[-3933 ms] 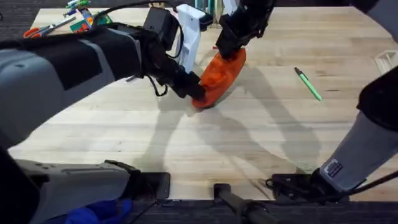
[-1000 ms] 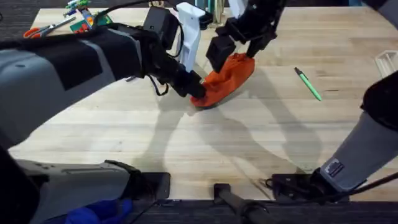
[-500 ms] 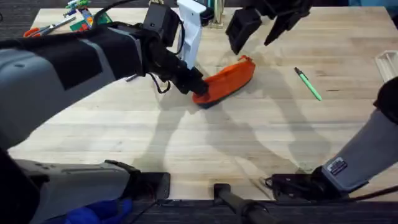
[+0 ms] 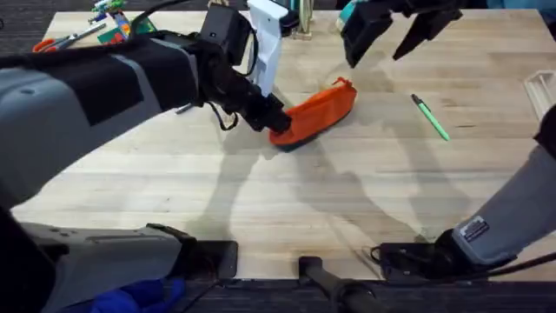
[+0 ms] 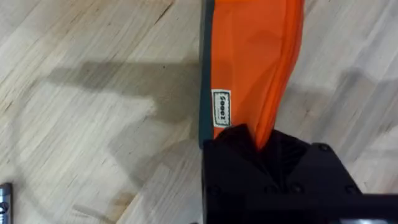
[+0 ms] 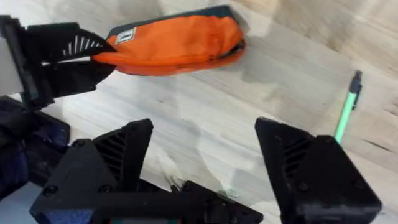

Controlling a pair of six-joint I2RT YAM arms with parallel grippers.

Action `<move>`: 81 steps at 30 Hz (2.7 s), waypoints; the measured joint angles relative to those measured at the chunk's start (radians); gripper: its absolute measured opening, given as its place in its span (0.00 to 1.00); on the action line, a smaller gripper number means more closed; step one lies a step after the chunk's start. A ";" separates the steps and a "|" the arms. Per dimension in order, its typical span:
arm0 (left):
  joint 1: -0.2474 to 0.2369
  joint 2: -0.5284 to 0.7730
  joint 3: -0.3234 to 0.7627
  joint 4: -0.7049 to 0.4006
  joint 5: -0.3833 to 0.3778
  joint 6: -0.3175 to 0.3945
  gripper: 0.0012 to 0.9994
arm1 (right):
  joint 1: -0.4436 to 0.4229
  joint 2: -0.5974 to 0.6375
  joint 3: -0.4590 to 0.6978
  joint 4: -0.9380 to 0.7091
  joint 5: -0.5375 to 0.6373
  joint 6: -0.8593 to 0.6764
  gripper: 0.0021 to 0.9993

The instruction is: Unzip the bag, pick up the pens from the table one at a time and place them inside, then zip the bag closed.

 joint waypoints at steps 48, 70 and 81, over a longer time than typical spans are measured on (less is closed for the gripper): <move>0.000 0.000 0.000 0.000 -0.001 0.000 0.04 | 0.005 -0.311 -0.437 0.437 0.014 -0.080 1.00; 0.000 0.000 0.000 0.000 -0.001 0.000 0.04 | 0.010 -0.174 -0.437 0.518 0.026 -0.036 0.99; 0.000 0.000 0.000 0.000 -0.001 0.000 0.04 | 0.023 -0.174 -0.437 0.559 0.026 -0.052 0.99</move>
